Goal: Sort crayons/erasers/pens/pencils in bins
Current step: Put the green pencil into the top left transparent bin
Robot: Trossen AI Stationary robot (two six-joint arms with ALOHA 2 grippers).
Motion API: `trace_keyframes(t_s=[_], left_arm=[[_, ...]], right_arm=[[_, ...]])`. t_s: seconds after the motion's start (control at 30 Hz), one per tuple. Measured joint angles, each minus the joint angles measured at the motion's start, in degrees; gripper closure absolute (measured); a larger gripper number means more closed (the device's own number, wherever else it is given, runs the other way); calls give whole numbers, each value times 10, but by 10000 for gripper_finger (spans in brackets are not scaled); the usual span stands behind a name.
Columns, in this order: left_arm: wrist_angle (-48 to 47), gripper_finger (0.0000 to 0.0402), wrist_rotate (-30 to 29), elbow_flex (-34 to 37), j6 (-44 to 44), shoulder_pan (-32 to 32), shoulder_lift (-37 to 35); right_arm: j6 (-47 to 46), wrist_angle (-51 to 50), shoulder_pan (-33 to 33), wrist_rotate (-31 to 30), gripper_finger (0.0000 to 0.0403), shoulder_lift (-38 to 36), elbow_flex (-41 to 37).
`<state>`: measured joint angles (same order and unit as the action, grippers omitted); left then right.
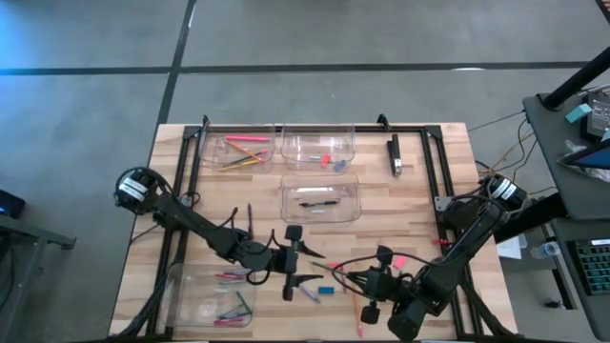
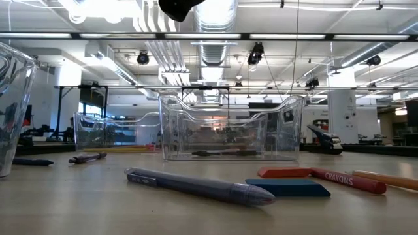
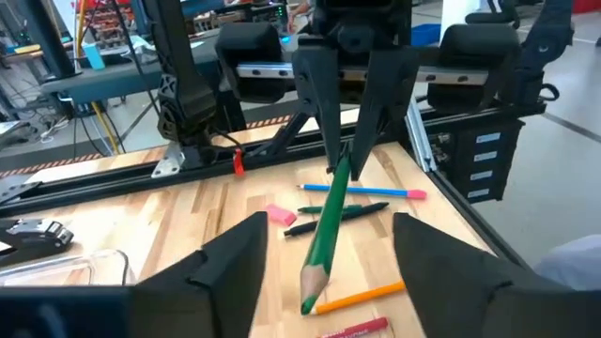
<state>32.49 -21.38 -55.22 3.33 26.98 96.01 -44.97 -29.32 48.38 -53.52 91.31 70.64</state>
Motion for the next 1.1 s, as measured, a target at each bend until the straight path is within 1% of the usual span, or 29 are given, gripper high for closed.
trace_keyframes(t_s=[0.13,0.3,0.63,0.7,0.77,0.87,0.97,1.1], left_arm=[[0,239,7,0,0,0,0],[0,297,46,1,0,-4,0],[0,384,54,0,0,-9,0],[0,392,57,0,0,-10,0],[0,391,58,0,0,-10,0],[0,387,57,0,0,-10,0],[0,387,55,1,0,-10,0],[-1,387,54,1,1,-11,0]], right_arm=[[0,0,0,0,380,0,0],[0,0,0,3,380,0,0],[2,0,1,4,380,0,0],[6,0,1,4,380,0,0],[6,0,1,3,379,0,0],[2,0,0,1,363,0,-1],[0,0,0,10,329,0,-1],[-2,1,0,17,268,0,-1]])
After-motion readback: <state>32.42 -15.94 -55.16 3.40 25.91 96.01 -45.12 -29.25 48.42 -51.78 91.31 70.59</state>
